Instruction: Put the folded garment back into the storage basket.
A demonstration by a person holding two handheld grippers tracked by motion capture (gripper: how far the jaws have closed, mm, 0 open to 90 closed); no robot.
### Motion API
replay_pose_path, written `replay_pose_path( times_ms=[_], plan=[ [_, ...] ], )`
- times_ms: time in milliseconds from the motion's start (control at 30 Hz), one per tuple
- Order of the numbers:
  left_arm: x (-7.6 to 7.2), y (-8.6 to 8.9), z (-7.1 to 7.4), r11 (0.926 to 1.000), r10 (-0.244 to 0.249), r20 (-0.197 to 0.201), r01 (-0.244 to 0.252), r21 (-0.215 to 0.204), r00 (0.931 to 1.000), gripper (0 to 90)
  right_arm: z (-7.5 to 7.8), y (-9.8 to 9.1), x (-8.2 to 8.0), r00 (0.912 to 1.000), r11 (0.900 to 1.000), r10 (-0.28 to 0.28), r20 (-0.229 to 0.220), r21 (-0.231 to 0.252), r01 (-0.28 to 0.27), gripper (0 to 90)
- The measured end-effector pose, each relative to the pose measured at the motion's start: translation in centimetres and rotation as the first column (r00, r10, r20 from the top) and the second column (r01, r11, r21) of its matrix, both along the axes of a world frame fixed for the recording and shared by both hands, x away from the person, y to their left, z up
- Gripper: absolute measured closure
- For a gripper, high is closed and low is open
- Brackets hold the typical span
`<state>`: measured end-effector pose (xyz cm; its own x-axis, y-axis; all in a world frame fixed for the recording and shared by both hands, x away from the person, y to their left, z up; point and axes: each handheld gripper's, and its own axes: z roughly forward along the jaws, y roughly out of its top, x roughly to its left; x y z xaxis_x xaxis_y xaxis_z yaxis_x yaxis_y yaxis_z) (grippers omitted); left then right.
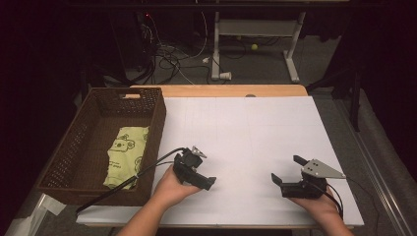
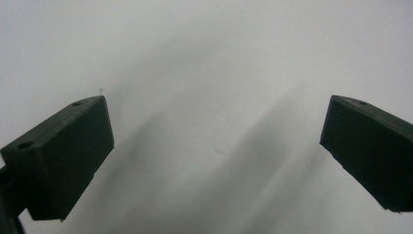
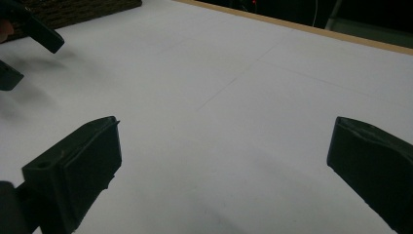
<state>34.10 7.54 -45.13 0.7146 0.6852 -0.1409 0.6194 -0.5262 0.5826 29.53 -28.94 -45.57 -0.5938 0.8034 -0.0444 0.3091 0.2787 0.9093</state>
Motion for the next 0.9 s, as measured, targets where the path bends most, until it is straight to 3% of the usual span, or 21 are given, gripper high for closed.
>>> replay_pose_path(
  times_ms=[200,333,500,633,733,767,800,900],
  plan=[
    [-0.9,0.9,0.4,0.9909,0.035,0.122,-0.019,-0.133,0.9919,0.0,0.0,0.0,-0.6,0.9999,1.0,0.002,0.01,-0.002,-0.002,0.7],
    [-1.5,1.6,0.4,0.9806,0.068,0.2,-0.028,-0.194,0.9775,0.0,-0.1,-0.1,-1.0,0.9999,1.0,-0.003,0.013,0.004,0.003,0.7],
    [-2.6,2.7,-0.2,0.9678,0.072,0.276,0.0,-0.252,0.9583,0.0,-0.1,-0.4,-1.7,0.9994,0.9995,-0.007,0.034,0.032,0.006,0.7],
    [-3.5,3.4,-1.1,0.9643,0.091,0.3,-0.009,-0.265,0.9498,0.0,0.1,-0.6,-2.2,0.9984,0.9987,-0.009,0.055,0.051,0.006,0.7],
    [-4.4,4.0,-2.0,0.9511,0.097,0.305,0.002,-0.309,0.9474,0.0,0.2,-0.8,-2.4,0.9977,0.9984,-0.01,0.066,0.055,0.007,0.7],
    [-4.5,3.9,-2.0,0.9512,0.103,0.318,0.0,-0.309,0.9426,0.0,0.2,-0.9,-2.6,0.9978,0.9985,-0.011,0.065,0.054,0.007,0.6],
    [-4.5,3.9,-2.0,0.9512,0.103,0.318,0.0,-0.309,0.9426,0.0,0.2,-1.0,-2.7,0.9977,0.9984,-0.01,0.067,0.056,0.007,0.7],
    [-4.5,3.9,-2.0,0.9373,0.161,0.367,-0.026,-0.348,0.916,0.0,0.2,-1.2,-2.9,0.9977,0.9978,-0.016,0.067,0.066,0.011,0.6]
  ],
)
